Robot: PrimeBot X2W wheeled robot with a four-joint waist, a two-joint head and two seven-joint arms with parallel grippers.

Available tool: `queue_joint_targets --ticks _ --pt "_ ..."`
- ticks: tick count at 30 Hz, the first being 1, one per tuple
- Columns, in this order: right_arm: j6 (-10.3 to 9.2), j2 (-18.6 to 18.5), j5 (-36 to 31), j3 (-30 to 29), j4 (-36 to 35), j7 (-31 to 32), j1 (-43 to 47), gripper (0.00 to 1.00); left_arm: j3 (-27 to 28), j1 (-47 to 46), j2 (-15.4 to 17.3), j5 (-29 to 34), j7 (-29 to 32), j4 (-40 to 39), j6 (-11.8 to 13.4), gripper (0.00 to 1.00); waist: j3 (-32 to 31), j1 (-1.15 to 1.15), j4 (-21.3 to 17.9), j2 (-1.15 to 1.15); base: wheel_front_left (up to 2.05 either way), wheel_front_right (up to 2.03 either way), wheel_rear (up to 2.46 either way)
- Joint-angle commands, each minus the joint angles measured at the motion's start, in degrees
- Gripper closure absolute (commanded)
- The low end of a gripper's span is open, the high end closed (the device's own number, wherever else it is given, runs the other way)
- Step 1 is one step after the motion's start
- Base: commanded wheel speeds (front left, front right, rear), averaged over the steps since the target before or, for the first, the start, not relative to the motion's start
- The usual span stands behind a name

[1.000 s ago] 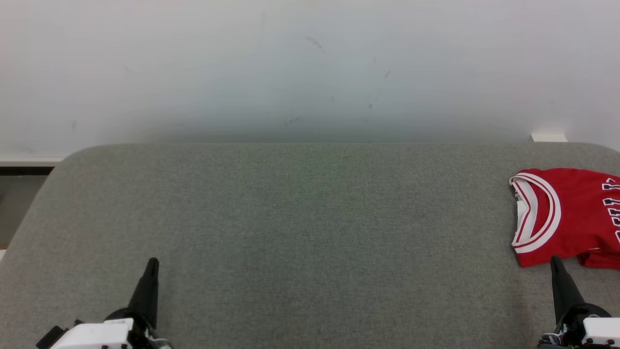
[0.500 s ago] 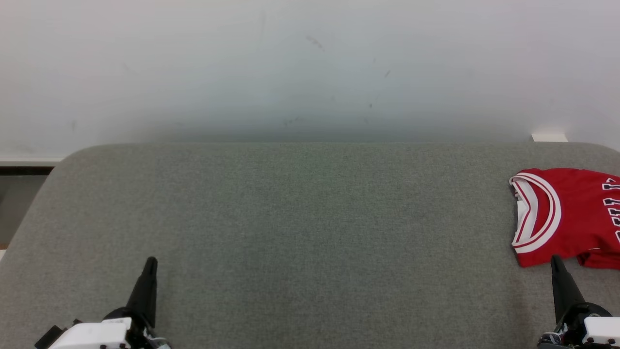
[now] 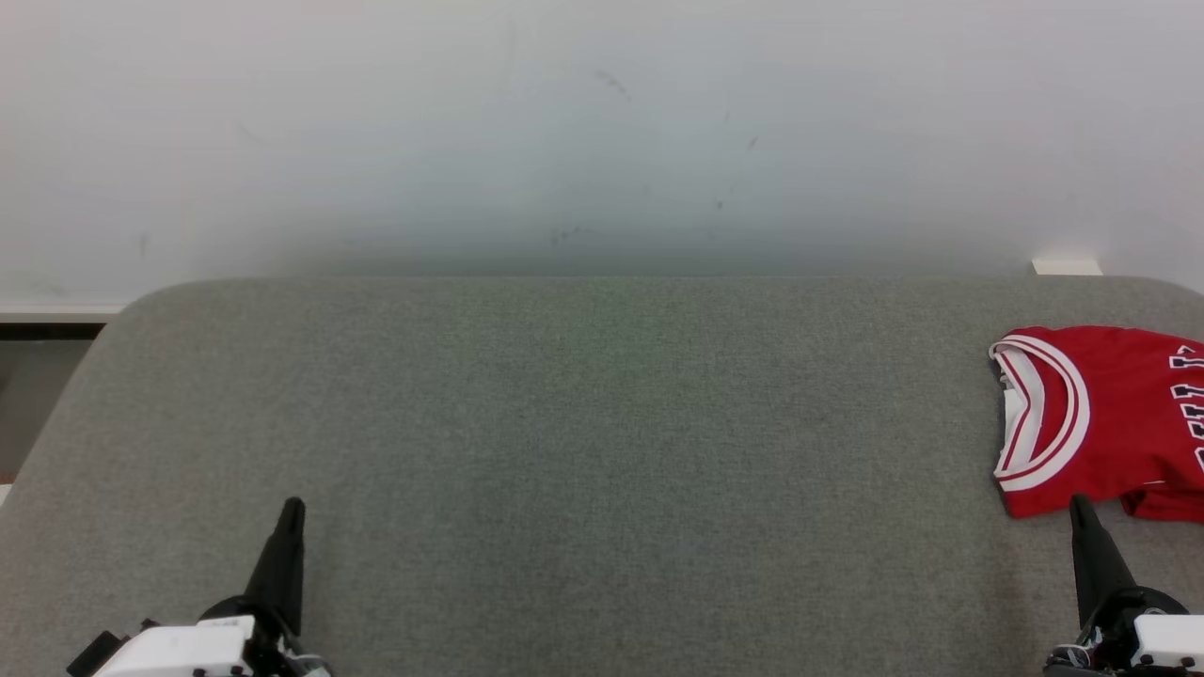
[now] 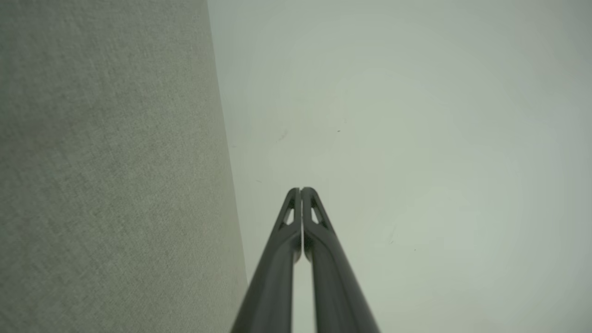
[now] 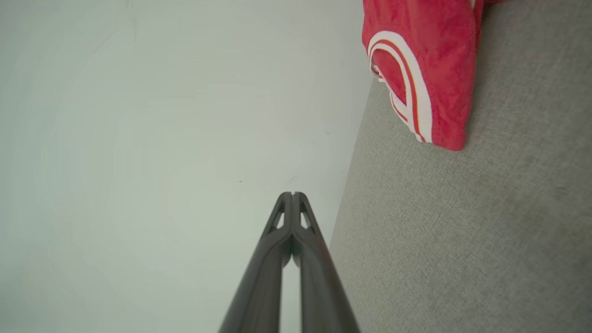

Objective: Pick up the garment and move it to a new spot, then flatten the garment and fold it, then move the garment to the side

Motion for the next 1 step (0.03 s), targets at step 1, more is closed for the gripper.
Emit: queue_joint_targets --ticks 1 --pt "-0.13 -0.4 0.0 -0.2 0.0 0.3 -0.4 1.00 0.1 -0.4 0.1 -0.4 0.3 0.0 -0.3 1.00 0.0 0.00 0.0 0.00 0.00 0.00 0.00"
